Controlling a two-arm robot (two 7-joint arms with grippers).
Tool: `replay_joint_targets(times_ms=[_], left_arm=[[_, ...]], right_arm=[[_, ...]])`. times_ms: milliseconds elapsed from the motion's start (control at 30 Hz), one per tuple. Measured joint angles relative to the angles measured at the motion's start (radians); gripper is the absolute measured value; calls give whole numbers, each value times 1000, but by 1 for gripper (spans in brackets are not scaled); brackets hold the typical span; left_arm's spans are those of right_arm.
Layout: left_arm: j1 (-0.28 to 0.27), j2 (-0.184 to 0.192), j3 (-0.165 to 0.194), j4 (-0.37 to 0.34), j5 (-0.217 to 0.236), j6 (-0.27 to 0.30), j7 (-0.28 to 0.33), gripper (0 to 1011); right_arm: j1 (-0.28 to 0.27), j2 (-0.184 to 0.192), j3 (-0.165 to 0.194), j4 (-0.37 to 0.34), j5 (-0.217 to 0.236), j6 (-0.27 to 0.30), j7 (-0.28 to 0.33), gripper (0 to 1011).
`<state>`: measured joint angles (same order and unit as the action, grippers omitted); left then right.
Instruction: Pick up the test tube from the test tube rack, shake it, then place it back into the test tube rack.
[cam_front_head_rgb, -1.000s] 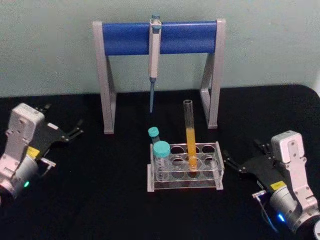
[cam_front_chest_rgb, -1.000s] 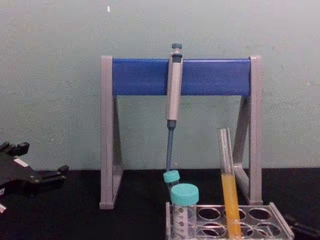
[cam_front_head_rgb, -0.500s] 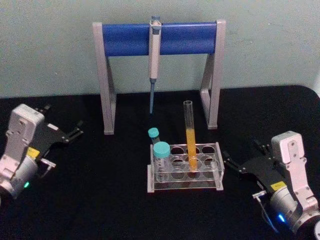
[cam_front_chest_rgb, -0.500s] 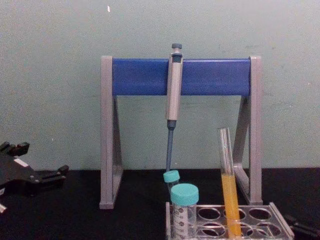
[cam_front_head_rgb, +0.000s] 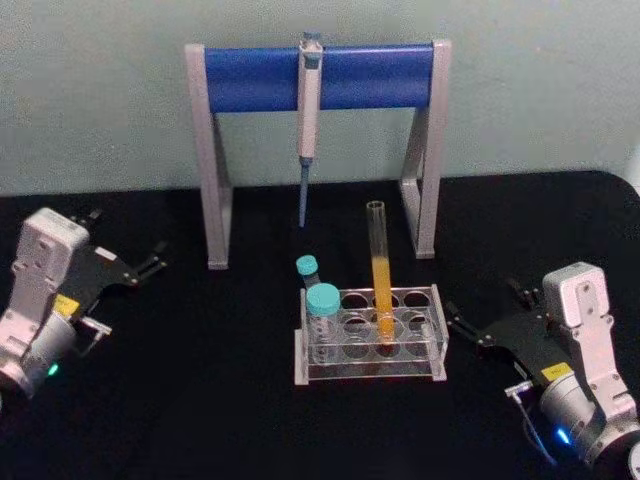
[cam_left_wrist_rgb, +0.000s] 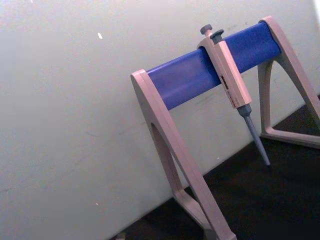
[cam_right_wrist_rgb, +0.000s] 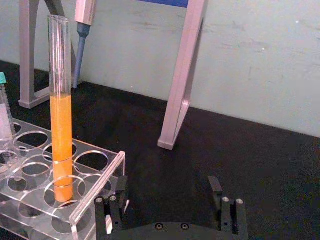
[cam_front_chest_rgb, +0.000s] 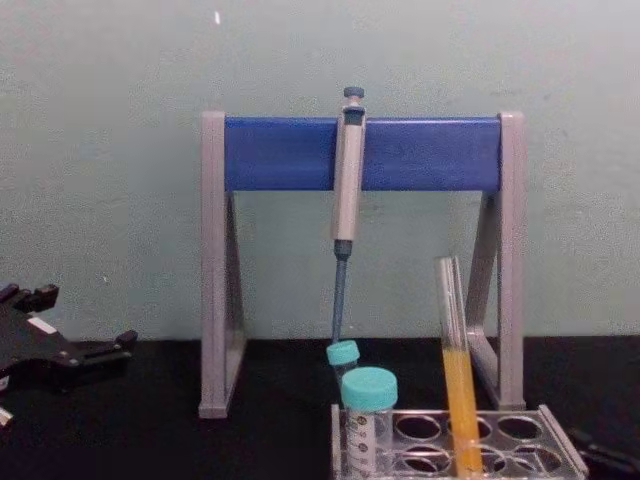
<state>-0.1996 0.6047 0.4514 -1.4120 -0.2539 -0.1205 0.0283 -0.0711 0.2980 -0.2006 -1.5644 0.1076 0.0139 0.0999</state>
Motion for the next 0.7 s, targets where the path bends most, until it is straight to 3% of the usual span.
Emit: replay_joint_targets(times_ms=[700], left_arm=[[0, 0, 0, 0, 0, 0, 0, 1001]], right_arm=[[0, 1, 0, -1, 2, -1, 0, 1000]])
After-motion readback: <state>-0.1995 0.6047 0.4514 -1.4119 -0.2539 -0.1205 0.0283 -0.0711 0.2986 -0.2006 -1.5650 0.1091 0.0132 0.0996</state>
